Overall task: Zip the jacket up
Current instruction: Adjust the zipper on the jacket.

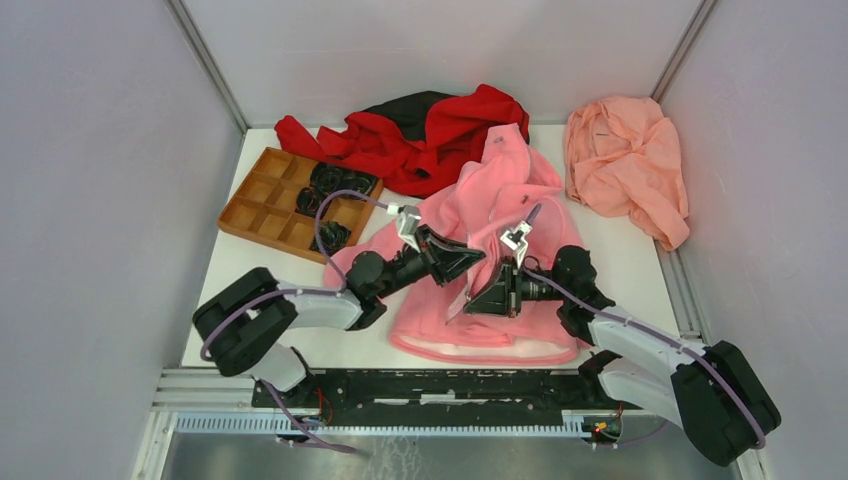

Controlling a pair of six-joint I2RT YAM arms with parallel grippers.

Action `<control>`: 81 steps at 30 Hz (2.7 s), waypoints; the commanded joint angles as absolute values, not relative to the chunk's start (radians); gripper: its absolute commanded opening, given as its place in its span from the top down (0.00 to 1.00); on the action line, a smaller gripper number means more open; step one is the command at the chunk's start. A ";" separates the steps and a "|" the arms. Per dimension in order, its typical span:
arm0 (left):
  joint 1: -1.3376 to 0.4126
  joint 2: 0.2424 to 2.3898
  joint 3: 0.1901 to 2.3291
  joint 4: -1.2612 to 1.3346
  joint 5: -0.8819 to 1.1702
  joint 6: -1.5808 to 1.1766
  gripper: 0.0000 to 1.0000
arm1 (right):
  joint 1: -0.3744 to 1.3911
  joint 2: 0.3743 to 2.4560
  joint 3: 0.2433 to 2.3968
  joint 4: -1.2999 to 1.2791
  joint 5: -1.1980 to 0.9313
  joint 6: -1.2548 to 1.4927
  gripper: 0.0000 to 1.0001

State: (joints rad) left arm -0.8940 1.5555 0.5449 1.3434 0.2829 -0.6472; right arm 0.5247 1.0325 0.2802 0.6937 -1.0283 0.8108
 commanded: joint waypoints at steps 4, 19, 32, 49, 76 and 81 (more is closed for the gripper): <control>-0.882 1.273 0.375 1.249 0.152 -0.663 0.45 | 0.522 1.079 0.294 0.678 -1.074 0.795 1.00; -0.882 0.789 0.237 0.585 -0.042 -0.967 0.14 | 0.521 1.124 0.278 0.601 -1.063 0.677 1.00; -0.890 0.984 0.320 0.590 0.084 -1.107 0.26 | 0.521 1.149 0.261 0.601 -1.056 0.662 1.00; -0.975 1.289 0.546 0.387 0.057 -1.141 0.62 | 0.534 1.180 0.267 0.600 -1.041 0.656 1.00; -0.975 1.311 0.297 1.264 0.050 -0.581 0.98 | 0.693 1.232 0.391 0.504 -1.053 0.606 1.00; -0.975 1.257 0.250 1.307 0.008 -0.556 0.98 | 0.632 1.213 0.373 0.566 -1.075 0.673 1.00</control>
